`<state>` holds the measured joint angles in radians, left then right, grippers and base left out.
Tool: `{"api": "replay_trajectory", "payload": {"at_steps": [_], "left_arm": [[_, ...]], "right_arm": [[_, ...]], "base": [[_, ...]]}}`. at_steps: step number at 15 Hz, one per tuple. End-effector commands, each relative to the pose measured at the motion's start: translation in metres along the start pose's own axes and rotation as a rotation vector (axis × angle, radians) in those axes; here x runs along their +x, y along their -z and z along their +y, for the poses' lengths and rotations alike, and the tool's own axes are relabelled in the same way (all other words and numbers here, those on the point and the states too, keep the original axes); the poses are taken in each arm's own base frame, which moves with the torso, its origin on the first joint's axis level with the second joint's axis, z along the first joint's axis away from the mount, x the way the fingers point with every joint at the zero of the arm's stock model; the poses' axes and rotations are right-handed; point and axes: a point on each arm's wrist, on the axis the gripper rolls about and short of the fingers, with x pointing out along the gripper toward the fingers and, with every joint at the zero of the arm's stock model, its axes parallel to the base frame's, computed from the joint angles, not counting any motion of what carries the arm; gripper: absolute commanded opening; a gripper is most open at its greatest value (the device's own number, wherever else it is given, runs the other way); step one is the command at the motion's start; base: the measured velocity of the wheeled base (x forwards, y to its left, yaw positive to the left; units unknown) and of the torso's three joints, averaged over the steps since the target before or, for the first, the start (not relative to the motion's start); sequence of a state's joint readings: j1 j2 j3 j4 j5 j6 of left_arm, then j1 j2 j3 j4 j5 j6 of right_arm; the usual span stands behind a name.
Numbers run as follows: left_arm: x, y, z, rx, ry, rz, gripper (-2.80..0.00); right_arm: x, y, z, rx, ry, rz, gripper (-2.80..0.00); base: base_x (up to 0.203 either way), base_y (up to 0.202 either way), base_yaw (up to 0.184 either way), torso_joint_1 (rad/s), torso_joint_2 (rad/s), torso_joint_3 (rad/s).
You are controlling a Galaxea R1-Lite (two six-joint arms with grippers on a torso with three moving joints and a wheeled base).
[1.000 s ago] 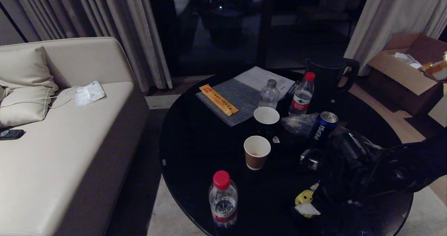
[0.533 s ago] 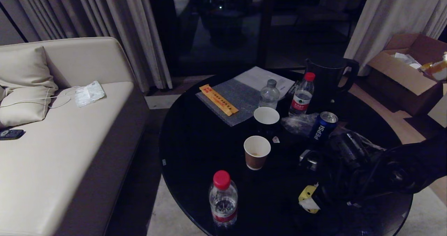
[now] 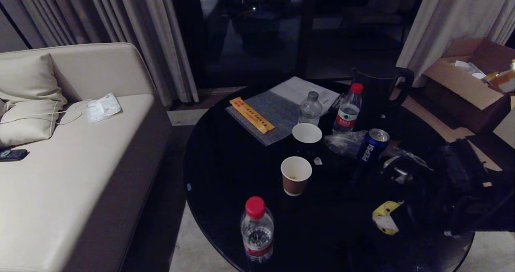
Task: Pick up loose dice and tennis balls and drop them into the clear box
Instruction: Put the toys in the box
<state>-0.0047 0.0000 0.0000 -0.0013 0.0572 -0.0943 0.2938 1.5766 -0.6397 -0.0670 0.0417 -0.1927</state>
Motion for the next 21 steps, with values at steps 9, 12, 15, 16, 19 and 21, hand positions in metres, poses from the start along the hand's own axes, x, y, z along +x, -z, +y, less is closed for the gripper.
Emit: {"api": "replay_trajectory", "payload": {"at_steps": [9, 12, 15, 16, 19, 21], "left_arm": [[0.000, 0.000, 0.000, -0.001, -0.001, 0.003, -2.80], [0.000, 0.000, 0.000, -0.001, -0.001, 0.002, -2.80], [0.000, 0.000, 0.000, 0.000, -0.001, 0.002, -2.80], [0.000, 0.000, 0.000, -0.001, 0.000, 0.003, -2.80], [0.000, 0.000, 0.000, -0.001, -0.001, 0.002, -2.80], [0.000, 0.000, 0.000, -0.001, -0.001, 0.003, -2.80]], "right_arm": [[-0.142, 0.144, 0.024, 0.294, 0.330, -0.318, -2.80], [-0.151, 0.181, 0.044, 0.332, 0.347, -0.381, -2.80], [-0.140, 0.196, 0.048, 0.418, 0.348, -0.455, -2.80], [-0.132, 0.198, 0.047, 0.428, 0.348, -0.470, -2.80], [-0.128, 0.209, 0.051, 0.374, 0.327, -0.474, -2.80], [-0.131, 0.217, 0.055, 0.327, 0.323, -0.550, -2.80]], "base": [[0.000, 0.000, 0.000, 0.000, 0.00, 0.000], [0.000, 0.000, 0.000, 0.000, 0.00, 0.000], [0.000, 0.000, 0.000, 0.000, 0.00, 0.000], [0.000, 0.000, 0.000, 0.000, 0.00, 0.000], [0.000, 0.000, 0.000, 0.000, 0.00, 0.000], [0.000, 0.000, 0.000, 0.000, 0.00, 0.000]]}}
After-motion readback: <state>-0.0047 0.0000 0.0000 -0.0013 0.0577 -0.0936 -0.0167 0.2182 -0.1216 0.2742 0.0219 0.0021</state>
